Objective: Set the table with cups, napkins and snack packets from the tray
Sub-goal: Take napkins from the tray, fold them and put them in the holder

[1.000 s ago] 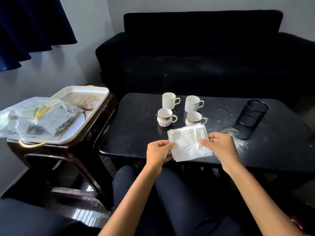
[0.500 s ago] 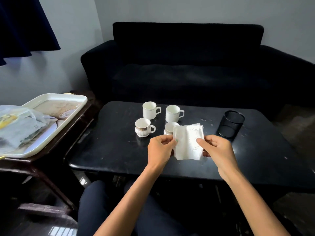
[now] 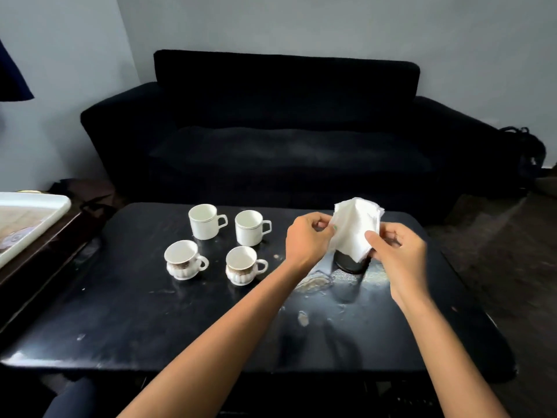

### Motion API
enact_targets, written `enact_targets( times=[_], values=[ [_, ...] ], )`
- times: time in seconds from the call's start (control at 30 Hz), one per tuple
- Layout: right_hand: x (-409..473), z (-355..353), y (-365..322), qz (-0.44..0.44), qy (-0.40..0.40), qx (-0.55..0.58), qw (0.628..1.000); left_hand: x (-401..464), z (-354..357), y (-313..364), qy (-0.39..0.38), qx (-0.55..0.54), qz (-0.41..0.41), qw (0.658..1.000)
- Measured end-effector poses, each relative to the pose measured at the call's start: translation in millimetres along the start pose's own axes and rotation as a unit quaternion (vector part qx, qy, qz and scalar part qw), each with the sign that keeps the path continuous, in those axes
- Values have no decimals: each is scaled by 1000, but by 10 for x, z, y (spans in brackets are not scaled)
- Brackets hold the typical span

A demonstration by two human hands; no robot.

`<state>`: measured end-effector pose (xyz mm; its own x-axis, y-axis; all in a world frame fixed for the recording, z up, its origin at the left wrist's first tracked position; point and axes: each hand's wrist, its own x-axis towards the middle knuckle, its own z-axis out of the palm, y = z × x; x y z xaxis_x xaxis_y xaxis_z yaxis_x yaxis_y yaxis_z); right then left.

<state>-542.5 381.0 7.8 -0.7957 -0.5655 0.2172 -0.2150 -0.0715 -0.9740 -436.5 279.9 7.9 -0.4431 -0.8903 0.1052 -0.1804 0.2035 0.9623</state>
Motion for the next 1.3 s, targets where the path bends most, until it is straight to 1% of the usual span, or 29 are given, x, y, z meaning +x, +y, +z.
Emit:
enact_targets(
  times=[0.07, 0.17, 0.3, 0.4, 0.5, 0.57, 0.63, 0.77, 0.87, 0.93, 1.07, 1.2, 1.3],
  values=[
    [168, -33, 53, -5, 15, -7, 1000, 157, 152, 64, -14, 17, 17, 1000],
    [398, -36, 160, -14, 21, -23, 999, 356, 356, 115, -34, 32, 22, 999],
    [584, 32, 333, -29, 32, -56, 998, 536, 535, 92, -37, 70, 26, 997],
    [661, 66, 452, -54, 38, -114, 991, 642, 602, 15, -35, 111, 11, 993],
    [682, 56, 549, -73, 31, -170, 982, 721, 648, -90, -49, 165, 0, 985],
    [676, 58, 620, -73, 32, -214, 974, 755, 694, -160, -55, 202, -3, 978],
    [662, 65, 700, -65, 54, -265, 961, 766, 741, -220, -56, 235, 0, 970],
    [645, 75, 818, -62, 70, -316, 944, 772, 800, -328, -54, 287, 14, 956],
    [633, 94, 864, -81, 70, -360, 927, 745, 829, -395, -74, 265, 15, 961],
    [608, 119, 874, -88, 69, -381, 918, 713, 843, -431, -81, 213, 9, 974],
    [551, 127, 896, -77, 79, -400, 910, 625, 837, -464, -89, 104, -32, 990],
    [510, 92, 883, -43, 87, -348, 932, 542, 825, -486, -90, 76, -45, 992],
    [482, 56, 869, -34, 92, -296, 950, 442, 835, -514, -66, 54, -60, 995]
  ],
)
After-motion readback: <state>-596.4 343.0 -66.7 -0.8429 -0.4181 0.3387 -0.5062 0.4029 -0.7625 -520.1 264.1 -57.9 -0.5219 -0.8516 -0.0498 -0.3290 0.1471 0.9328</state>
